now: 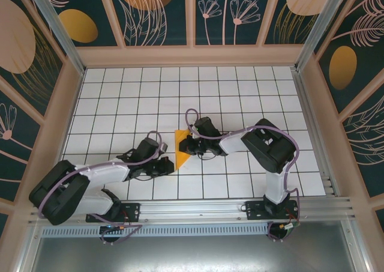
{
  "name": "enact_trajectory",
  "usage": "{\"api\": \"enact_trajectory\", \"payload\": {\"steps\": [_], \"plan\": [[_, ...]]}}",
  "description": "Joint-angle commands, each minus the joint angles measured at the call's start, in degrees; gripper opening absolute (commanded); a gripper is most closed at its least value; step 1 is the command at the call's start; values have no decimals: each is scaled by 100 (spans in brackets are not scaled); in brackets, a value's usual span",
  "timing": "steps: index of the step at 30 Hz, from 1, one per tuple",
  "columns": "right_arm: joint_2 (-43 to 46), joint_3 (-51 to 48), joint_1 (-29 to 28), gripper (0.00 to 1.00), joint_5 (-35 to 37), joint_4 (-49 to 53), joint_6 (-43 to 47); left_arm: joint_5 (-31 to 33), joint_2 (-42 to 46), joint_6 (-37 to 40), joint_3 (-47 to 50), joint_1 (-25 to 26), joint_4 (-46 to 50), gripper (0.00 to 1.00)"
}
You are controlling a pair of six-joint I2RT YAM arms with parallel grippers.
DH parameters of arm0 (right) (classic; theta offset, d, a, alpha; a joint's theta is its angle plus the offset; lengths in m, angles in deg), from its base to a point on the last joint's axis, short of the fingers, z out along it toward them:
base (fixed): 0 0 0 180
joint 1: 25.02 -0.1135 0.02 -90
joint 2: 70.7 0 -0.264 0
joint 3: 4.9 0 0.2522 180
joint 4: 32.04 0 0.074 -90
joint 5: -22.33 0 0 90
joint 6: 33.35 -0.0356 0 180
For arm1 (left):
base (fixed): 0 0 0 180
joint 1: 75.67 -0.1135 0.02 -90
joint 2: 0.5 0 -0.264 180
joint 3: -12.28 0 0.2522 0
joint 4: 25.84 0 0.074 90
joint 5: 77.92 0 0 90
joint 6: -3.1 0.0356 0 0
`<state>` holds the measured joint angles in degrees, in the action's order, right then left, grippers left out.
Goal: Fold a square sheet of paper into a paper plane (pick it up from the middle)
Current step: Fourth fold the wing at the center of the table.
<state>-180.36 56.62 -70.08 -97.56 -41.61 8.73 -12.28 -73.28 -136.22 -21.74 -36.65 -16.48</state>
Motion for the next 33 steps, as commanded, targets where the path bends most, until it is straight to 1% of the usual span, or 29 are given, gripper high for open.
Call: {"api": "enact_trajectory", "payload": {"steps": [1, 5, 8, 12, 17, 20, 22, 23, 27, 31, 33], "plan": [[-171, -28, -3, 11, 405, 568, 100, 225, 385, -109, -196, 19, 199, 9], [-169, -29, 0, 11, 405, 565, 107, 93, 396, -309, -223, 26, -462, 11], [-174, -39, -3, 11, 405, 559, 92, -203, 45, -417, -279, 25, -1090, 12], [-179, -34, -3, 11, 400, 558, 92, -253, -392, -395, -416, 24, -1351, 13], [-184, -15, -3, 11, 404, 575, 99, -347, -916, -201, -480, 23, -1090, 13], [-188, -20, 2, 11, 405, 584, 99, -252, -1090, -99, -410, 24, -887, 14], [-202, -25, -2, 11, 422, 584, 103, -305, -1236, 10, -405, 26, -753, 14], [-204, -21, -2, 11, 413, 593, 99, -218, -1259, 55, -405, 22, -592, 13], [-198, -32, -2, 11, 430, 609, 99, 309, -1068, 219, -376, 22, 162, 12], [-207, -34, 9, 11, 437, 611, 108, 249, -699, 149, -131, 26, 150, 12], [-215, -30, 6, 11, 440, 619, 106, 200, -684, 172, -68, 26, 182, 12]]}}
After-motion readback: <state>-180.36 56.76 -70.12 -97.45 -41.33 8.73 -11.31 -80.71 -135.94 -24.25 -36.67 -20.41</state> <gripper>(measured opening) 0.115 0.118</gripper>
